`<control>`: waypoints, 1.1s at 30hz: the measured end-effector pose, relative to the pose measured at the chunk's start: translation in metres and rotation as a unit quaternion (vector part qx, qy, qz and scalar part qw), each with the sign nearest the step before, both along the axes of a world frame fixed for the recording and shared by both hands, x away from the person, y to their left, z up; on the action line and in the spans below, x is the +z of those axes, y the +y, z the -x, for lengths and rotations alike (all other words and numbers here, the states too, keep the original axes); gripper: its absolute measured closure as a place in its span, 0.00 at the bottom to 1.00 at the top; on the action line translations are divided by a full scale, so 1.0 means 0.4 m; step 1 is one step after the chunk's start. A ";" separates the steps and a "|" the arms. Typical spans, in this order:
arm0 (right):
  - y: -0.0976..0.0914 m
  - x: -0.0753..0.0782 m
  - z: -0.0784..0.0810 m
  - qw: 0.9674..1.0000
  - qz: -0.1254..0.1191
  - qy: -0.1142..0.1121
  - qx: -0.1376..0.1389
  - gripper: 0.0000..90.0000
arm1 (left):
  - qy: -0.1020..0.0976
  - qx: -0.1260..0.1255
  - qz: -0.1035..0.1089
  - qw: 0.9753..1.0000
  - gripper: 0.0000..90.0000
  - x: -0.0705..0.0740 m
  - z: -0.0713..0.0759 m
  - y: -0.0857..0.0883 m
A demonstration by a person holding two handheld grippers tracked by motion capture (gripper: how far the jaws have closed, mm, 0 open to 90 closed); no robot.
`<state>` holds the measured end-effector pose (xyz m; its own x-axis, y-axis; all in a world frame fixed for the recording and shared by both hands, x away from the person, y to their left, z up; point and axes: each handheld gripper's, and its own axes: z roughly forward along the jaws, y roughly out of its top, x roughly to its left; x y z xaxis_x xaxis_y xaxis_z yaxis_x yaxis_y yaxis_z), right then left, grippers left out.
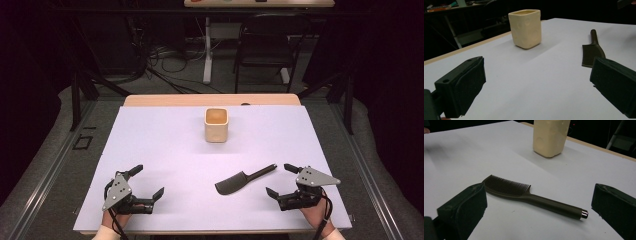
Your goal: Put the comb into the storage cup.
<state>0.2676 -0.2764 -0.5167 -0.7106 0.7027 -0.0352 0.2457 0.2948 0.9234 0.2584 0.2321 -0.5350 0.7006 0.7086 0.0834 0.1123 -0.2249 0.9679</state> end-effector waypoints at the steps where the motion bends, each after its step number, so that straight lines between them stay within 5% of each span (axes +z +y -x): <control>1: 0.001 0.000 -0.003 1.000 -0.001 0.003 0.000 0.00 | 0.000 0.000 0.000 1.000 0.00 0.000 0.000 0.000; 33: 0.022 -0.012 -0.094 0.999 0.007 0.031 -0.001 0.00 | 0.000 0.000 0.002 1.000 0.00 0.000 0.000 0.000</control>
<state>0.3051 -0.2676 -0.5216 -0.7107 0.7035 -0.0006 0.3034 0.3073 0.9020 0.2584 0.2321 -0.5350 0.7004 0.7092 0.0805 0.1132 -0.2217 0.9685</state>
